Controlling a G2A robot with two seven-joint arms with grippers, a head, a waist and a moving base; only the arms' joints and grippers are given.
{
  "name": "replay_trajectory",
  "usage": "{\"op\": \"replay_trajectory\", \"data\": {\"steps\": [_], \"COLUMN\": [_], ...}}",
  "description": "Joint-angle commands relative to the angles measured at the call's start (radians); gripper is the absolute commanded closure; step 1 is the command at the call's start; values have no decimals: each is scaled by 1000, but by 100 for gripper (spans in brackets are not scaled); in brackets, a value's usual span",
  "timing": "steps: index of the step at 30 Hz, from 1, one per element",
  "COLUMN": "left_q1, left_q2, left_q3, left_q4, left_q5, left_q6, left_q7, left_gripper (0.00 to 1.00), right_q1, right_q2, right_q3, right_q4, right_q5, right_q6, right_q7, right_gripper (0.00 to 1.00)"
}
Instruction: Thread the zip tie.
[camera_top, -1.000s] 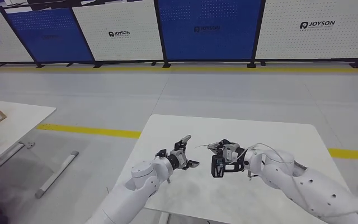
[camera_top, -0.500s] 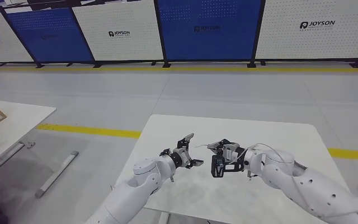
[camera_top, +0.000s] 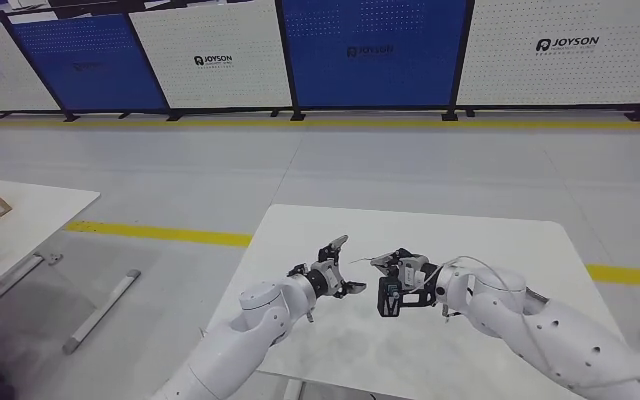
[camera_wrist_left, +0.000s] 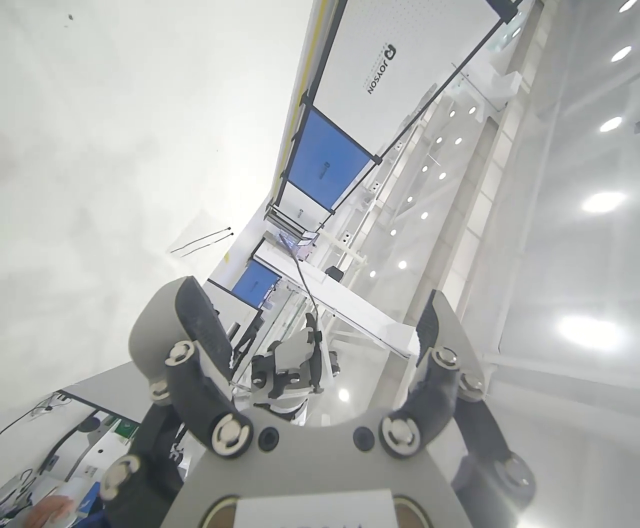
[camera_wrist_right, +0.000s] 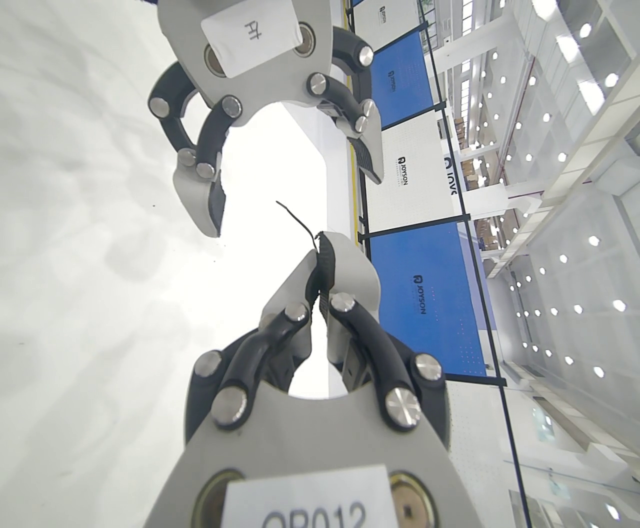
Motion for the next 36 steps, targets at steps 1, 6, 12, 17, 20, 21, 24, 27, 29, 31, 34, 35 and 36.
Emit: {"op": "replay_trajectory", "data": {"steps": [1,6,12,17,20,21,24,27,29,31,34,35,36], "left_q1": [-5,-15,-17,-17,-18,-19,-20,-23,-25,-26,-27,-27,-27], "left_q2": [-2,-6,-7,-5,-5,-5,-4,-3,-2,-1,0,1,2], "left_q3": [-3,6,9,10,11,11,14,17,18,19,18,18,18], "left_q4": [4,23,20,20,21,21,22,24,24,25,25,26,29], "left_q5": [-12,-29,-32,-29,-27,-27,-22,-14,-7,2,29,42,65], "left_q6": [6,6,6,6,6,6,6,6,6,6,6,6,5], "left_q7": [7,16,22,13,10,9,4,-3,-7,-13,-14,-14,-11], "left_gripper": [85,100,100,100,100,100,100,100,100,100,100,100,100], "right_q1": [0,0,0,0,0,0,0,0,-9,-21,-40,-46,-55], "right_q2": [0,0,0,0,0,0,0,0,0,-1,0,2,5], "right_q3": [0,0,0,0,0,0,0,0,4,19,49,59,72], "right_q4": [0,0,0,0,0,0,0,0,-1,-4,0,2,5], "right_q5": [0,0,0,0,0,0,0,0,0,0,5,7,6], "right_q6": [0,0,0,0,0,0,0,0,2,-8,-11,-11,-11], "right_q7": [0,0,0,0,0,0,0,0,2,2,-7,-9,-5], "right_gripper": [100,100,100,100,100,100,100,100,100,97,0,0,0]}}
